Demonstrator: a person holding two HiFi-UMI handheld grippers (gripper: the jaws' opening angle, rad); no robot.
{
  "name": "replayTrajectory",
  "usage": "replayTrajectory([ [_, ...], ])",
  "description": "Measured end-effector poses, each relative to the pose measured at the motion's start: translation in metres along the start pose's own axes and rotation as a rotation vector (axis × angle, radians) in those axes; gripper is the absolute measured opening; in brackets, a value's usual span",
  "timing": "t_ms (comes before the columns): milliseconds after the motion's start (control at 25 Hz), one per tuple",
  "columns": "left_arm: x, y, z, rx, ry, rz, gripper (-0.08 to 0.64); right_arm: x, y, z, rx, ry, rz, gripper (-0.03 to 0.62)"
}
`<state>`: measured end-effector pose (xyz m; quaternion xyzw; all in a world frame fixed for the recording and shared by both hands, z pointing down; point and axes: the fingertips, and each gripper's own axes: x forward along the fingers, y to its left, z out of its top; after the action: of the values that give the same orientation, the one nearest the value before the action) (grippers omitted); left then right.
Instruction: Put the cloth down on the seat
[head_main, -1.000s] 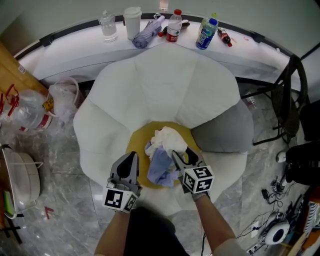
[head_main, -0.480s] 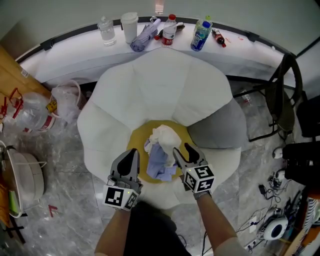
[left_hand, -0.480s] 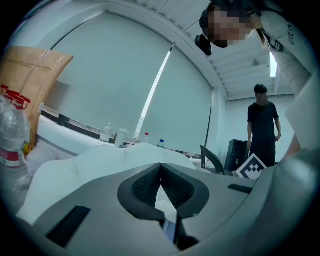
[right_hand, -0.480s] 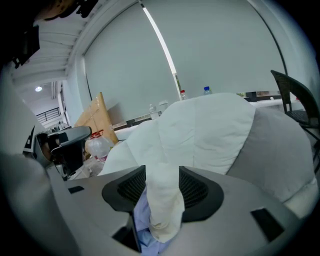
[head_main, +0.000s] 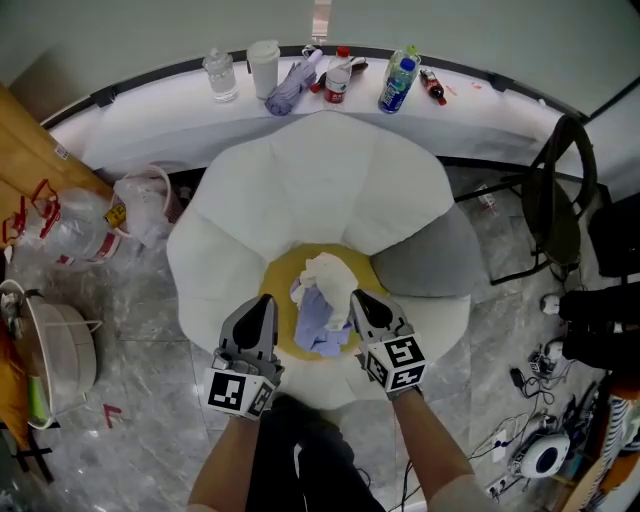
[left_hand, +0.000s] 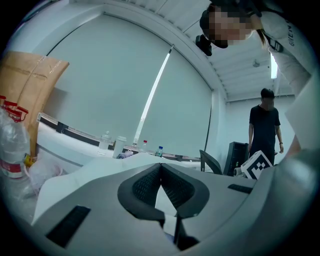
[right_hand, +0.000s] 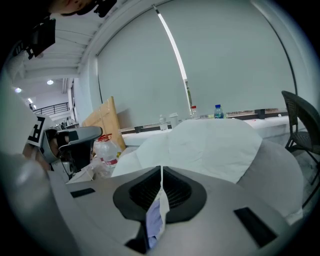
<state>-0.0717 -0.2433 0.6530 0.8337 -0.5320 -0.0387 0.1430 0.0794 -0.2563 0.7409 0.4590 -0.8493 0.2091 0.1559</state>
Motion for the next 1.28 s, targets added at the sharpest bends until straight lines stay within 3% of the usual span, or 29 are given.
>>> replayTrajectory([
  [680, -0.023, -0.059, 0.129, 0.02, -0.026, -0.021, 0.014, -0.096, 0.039, 0.119, -0.005, -0.069, 0.052, 0.015],
  [1280, -0.048, -0.108, 0.2, 0.001, -0.038, -0.073, 0.014, -0.173, 0.075, 0.187, -0.02, -0.125, 0.076, 0.015],
])
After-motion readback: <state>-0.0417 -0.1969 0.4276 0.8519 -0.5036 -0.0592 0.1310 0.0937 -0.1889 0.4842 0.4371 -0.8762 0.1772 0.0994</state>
